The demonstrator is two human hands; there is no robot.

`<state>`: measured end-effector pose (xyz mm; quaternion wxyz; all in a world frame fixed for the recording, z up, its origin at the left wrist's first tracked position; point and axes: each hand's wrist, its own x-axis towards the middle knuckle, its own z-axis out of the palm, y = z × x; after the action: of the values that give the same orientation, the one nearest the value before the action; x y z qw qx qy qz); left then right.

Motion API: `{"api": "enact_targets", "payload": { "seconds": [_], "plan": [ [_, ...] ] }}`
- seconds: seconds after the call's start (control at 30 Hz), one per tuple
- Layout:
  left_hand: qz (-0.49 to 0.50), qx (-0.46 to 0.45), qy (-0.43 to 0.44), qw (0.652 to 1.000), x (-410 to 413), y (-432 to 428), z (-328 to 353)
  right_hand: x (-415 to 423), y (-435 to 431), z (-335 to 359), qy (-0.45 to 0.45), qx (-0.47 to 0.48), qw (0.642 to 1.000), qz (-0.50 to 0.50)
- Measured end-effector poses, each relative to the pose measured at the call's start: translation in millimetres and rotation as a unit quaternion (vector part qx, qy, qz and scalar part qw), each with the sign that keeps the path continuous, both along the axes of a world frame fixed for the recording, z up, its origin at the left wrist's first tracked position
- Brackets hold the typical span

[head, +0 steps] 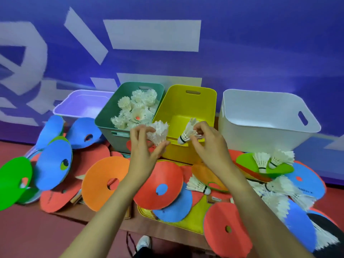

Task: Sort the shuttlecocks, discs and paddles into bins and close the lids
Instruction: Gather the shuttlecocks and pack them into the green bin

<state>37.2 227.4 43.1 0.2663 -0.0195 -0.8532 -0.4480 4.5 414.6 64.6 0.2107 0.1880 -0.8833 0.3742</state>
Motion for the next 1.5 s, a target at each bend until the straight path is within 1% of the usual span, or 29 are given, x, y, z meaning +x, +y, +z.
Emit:
{"api": "enact_targets", "payload": {
  "seconds": [0.17, 0.3, 0.4, 0.47, 0.57, 0.63, 0.77, 0.87, 0.93, 0.97, 1.03, 1.07, 1.1, 1.2, 1.33, 1.43, 1.5],
  "plan": [
    [0.016, 0.008, -0.001, 1.0, -47.5, -62.9, 17.3, -39.9, -59.8, 1.7, -0.01, -0.005, 1.0, -0.011],
    [0.017, -0.019, -0.043, 0.999, -90.0, -131.8, 10.7, -78.6, -117.8, 3.1, -0.021, 0.008, 1.0, -0.021],
    [0.016, -0.056, -0.082, 0.995, -121.4, -176.5, 1.5, -110.1, -156.8, 1.2, -0.033, 0.03, 0.998, -0.035],
    [0.006, -0.07, -0.091, 0.993, -139.3, -197.5, -2.8, -129.1, -177.1, -1.2, -0.042, 0.05, 0.997, -0.051],
    [-0.016, -0.069, -0.119, 0.99, -162.5, -214.7, -8.4, -152.8, -199.9, -10.7, -0.061, 0.111, 0.99, -0.07],
    [-0.024, -0.074, -0.13, 0.988, -176.9, -219.2, -13.0, -162.5, -211.1, -19.2, -0.08, 0.133, 0.985, -0.08],
    [-0.018, -0.07, -0.105, 0.992, -204.9, -221.5, -16.4, -177.3, -227.1, -33.1, -0.098, 0.144, 0.979, -0.11],
    [-0.025, -0.118, -0.096, 0.988, -224.3, -222.9, -25.2, -191.4, -237.7, -42.4, -0.157, 0.181, 0.965, -0.109],
    [-0.042, -0.195, -0.151, 0.968, -236.6, -222.2, -33.9, -198.9, -242.1, -48.5, -0.212, 0.241, 0.942, -0.099],
    [-0.062, -0.243, -0.2, 0.947, -242.2, -221.3, -39.2, -201.1, -242.7, -50.7, -0.238, 0.256, 0.932, -0.093],
    [-0.113, -0.307, -0.298, 0.897, -250.6, -220.3, -47.2, -204.3, -240.4, -54.1, -0.277, 0.241, 0.926, -0.083],
    [-0.129, -0.318, -0.324, 0.882, -253.2, -219.7, -49.0, -204.9, -238.0, -55.8, -0.283, 0.23, 0.927, -0.084],
    [-0.134, -0.322, -0.335, 0.875, -254.8, -219.6, -50.2, -205.0, -235.2, -57.3, -0.285, 0.222, 0.928, -0.089],
    [-0.127, -0.357, -0.328, 0.865, -258.0, -220.7, -50.7, -203.7, -230.1, -63.6, -0.299, 0.228, 0.921, -0.099],
    [-0.159, -0.41, -0.316, 0.841, -261.0, -213.3, -49.4, -205.4, -234.9, -69.5, -0.332, 0.248, 0.908, -0.07],
    [-0.175, -0.389, -0.333, 0.841, -269.4, -210.5, -49.7, -209.1, -232.1, -68.6, -0.338, 0.233, 0.909, -0.07],
    [-0.178, -0.375, -0.338, 0.845, -272.7, -211.1, -50.6, -207.9, -231.1, -65.8, -0.343, 0.252, 0.903, -0.062]
  ]
}}
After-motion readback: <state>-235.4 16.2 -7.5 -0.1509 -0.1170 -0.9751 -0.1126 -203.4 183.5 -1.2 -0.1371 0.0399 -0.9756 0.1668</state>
